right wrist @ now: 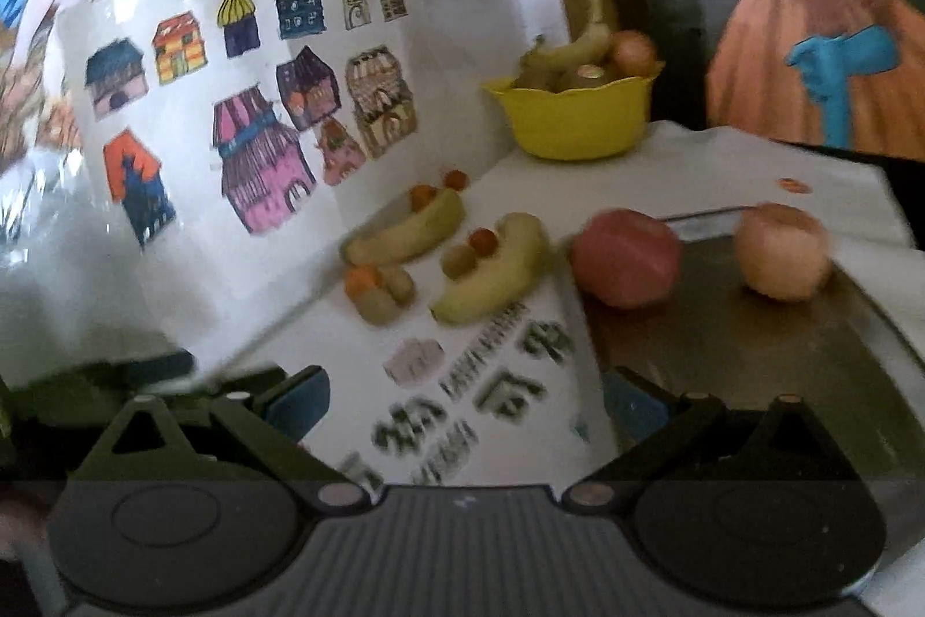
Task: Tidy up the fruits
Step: 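Move the left tool to the brown kiwis while the right tool moves to a yellow banana, then close the left tool on two brown kiwis while the right tool grasps the yellow banana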
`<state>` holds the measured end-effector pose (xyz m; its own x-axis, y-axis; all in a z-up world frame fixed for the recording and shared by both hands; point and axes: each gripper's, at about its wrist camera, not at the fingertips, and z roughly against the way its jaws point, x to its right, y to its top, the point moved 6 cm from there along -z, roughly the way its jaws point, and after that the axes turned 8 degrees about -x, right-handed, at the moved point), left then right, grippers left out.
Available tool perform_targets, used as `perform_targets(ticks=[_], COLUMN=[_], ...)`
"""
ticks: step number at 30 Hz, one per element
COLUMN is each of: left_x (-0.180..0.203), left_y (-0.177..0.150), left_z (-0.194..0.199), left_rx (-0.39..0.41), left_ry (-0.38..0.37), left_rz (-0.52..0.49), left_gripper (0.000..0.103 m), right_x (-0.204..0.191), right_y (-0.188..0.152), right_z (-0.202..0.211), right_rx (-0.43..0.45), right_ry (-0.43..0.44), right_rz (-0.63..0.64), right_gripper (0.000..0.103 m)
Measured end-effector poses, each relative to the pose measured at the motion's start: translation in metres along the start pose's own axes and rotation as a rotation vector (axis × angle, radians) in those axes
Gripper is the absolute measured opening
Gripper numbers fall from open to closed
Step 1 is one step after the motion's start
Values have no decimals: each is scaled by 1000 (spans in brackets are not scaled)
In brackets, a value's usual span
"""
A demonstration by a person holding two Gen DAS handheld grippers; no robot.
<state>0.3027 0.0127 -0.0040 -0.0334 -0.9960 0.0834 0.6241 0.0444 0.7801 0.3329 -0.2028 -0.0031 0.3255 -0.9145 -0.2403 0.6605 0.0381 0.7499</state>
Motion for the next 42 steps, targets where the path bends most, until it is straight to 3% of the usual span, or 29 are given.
perform_targets(ticks=[6,19,23,33,42], left_x=[1,7,11,13,8], left_y=[15,32,38,41,39], left_z=[-21,-56,-67,-85,-84], left_rx=[-1,-41,-55,-109,-121], left_ry=[-4,-38,-50,-81,-104], left_rz=[-12,12,5,47,86], left_gripper=[96,75,61,32,31], right_x=[7,14,18,18,17], right_y=[37,61,64,69,68], right_z=[-52,-119,-130,-138,-138], right_rx=[-79,-167,-180,-181,-178], right_ry=[99,-23,-68,-122,-135], right_rz=[-60,-156,-168,-170,-145], right_gripper=[93,77,68,60,58])
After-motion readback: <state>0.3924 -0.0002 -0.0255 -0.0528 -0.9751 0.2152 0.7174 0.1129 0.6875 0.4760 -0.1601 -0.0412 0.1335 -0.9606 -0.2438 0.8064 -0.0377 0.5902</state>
